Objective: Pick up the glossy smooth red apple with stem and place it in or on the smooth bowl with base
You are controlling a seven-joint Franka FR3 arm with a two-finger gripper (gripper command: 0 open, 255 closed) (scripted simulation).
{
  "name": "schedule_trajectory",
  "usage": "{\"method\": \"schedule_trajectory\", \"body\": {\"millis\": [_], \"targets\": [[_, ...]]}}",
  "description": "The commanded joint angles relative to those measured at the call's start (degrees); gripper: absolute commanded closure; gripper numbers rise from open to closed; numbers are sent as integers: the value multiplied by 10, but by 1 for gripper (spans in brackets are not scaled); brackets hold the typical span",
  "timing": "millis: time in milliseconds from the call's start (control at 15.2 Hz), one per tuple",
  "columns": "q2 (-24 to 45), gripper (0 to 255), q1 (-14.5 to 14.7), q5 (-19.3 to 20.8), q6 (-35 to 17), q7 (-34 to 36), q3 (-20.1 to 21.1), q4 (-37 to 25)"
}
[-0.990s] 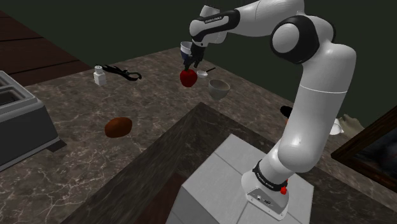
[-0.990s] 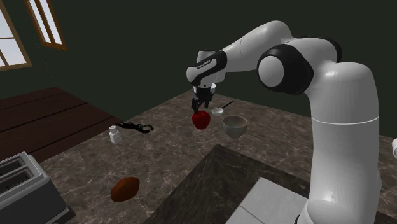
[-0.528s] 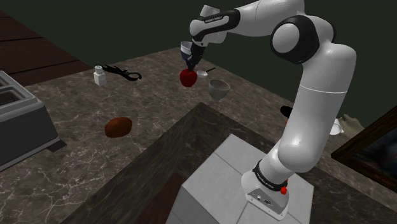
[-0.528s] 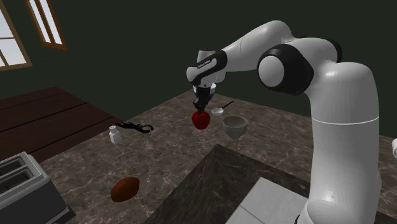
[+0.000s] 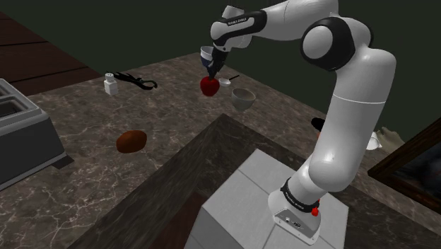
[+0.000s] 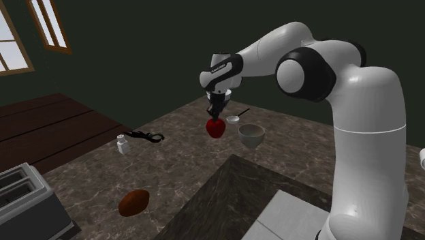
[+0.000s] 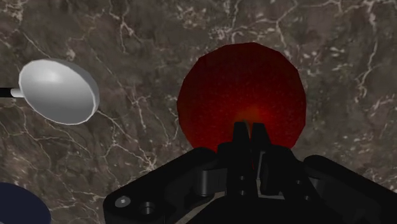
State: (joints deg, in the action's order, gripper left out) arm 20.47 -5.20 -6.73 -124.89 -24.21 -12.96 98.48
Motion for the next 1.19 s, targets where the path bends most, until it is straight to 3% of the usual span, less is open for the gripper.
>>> {"method": "schedule_trajectory", "body": {"millis": [0,1122], "targets": [[-4,255,0,2,11,1,-1,-7],[-32,255,0,13,130,11,-5,-99]]}}
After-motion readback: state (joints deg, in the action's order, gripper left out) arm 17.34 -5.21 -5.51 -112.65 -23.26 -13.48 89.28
